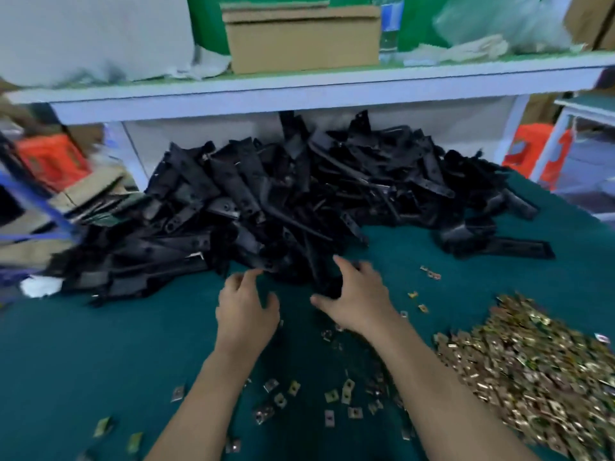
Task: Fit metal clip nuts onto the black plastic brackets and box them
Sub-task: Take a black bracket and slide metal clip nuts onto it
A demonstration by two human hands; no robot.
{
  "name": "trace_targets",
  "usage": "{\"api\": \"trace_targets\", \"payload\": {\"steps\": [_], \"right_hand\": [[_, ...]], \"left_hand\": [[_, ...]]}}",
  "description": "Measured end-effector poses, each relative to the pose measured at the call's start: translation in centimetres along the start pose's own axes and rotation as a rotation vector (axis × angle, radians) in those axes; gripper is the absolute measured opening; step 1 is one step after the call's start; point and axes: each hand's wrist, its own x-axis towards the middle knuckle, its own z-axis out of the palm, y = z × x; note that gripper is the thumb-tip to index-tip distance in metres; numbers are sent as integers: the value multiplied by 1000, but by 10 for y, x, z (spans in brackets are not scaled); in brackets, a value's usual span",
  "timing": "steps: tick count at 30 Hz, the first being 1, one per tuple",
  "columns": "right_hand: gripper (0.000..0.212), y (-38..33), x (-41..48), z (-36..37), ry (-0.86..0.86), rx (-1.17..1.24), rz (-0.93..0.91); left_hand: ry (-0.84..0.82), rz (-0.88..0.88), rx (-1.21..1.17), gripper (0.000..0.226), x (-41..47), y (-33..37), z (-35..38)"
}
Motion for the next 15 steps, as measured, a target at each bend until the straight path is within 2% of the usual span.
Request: {"api": "trace_targets", "payload": {"steps": [2,5,8,10,12,14,15], "right_hand": [[78,-6,17,12,49,-32,29],[61,1,21,14,135,121,30],[59,7,10,8,221,298,17],[52,7,-2,2,270,457,17],[45,1,-14,-8,225,547,0],[44,-2,-23,-14,132,499,-95],[44,-4,-28,-18,81,460,-178]], "left_hand": [[0,39,-52,43,1,-1,3],[-16,83,-260,31,1,1,4],[-103,-21,-576,26,-2,13,5],[-267,-183,-951,39,-7,22,6],[-503,-315,-1307,47,-11,28,6],[-699,-324,-1418,34,-14,31,4],[-701,-333,-1435,34,-15,30,4]]}}
